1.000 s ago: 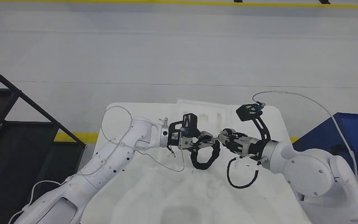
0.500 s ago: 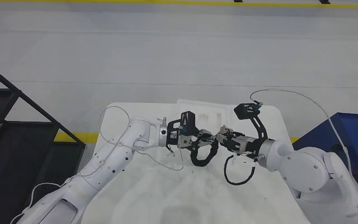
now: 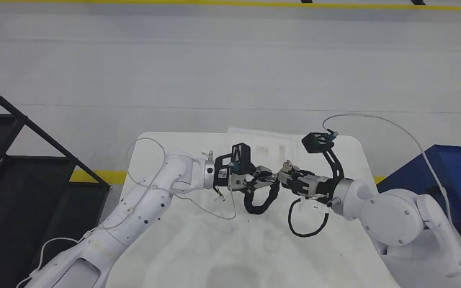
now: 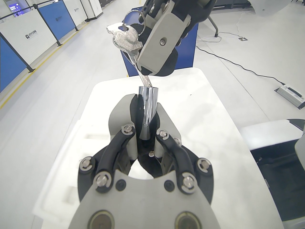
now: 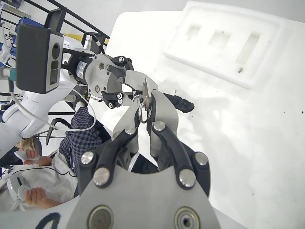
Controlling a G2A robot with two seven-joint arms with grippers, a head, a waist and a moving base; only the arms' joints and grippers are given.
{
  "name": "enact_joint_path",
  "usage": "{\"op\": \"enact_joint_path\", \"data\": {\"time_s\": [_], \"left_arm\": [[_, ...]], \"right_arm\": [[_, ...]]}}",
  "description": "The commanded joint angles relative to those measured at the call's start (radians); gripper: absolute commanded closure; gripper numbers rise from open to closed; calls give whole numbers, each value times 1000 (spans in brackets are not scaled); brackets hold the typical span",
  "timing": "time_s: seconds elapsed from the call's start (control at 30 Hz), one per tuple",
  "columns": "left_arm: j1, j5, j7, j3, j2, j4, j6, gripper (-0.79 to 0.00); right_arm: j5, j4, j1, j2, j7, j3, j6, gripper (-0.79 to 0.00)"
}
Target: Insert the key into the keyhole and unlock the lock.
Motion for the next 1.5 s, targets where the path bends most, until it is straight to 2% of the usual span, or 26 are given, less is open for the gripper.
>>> {"op": "enact_joint_path", "data": {"time_s": [0.0, 1.2, 1.27, 1.37, 1.47], "left_arm": [[1, 2, 2, -3, -1, 3, 0, 0], [28, 68, 4, -43, -17, -10, 12, 0], [30, 69, 6, -45, -17, -10, 11, 0], [32, 62, 14, -47, -19, -6, -1, 0], [32, 48, 20, -49, -20, 4, -13, 0]], "right_arm": [[3, -1, -1, 0, 0, 0, -2, 0], [-9, 25, 36, -1, 44, -58, -13, 0], [-14, 27, 39, -1, 46, -59, -13, -243], [-21, 30, 45, -1, 52, -60, -16, -249], [-32, 29, 52, 0, 56, -60, -36, -305]]}}
